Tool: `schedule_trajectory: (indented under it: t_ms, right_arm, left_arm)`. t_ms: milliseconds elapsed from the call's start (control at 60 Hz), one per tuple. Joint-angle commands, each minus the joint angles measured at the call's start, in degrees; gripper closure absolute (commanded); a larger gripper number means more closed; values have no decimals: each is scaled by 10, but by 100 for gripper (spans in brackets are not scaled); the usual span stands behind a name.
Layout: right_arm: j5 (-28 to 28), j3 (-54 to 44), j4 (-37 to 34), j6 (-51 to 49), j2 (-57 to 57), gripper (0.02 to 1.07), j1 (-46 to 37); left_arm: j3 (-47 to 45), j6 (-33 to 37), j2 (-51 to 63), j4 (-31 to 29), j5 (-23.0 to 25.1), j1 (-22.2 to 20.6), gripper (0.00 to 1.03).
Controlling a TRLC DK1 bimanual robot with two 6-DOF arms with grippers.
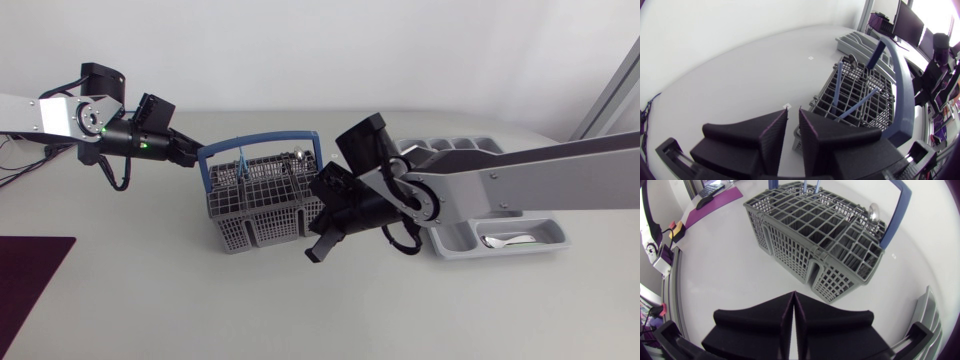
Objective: Unload the cutlery basket into the drawer organizer.
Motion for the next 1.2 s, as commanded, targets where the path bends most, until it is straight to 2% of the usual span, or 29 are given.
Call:
schedule_trajectory:
  t_ms: [0, 217, 517, 1000, 1183]
  right_arm:
    - [3, 26, 7, -6, 25, 101, -10]
    - [3, 63, 7, -11, 45, 101, -51]
    - [3, 113, 3, -10, 74, 101, -71]
    - [10, 187, -15, -9, 132, 101, -82]
    - [21, 243, -24, -9, 177, 101, -82]
  left_arm:
    - [-2, 20, 0, -10, 10, 8, 78]
    - [-38, 46, -26, -25, 26, 23, 78]
    - [-87, 88, -76, -73, 58, 20, 78]
    - [-158, 95, -148, -107, 58, -75, 78]
    - [-175, 70, -179, -113, 58, -149, 78]
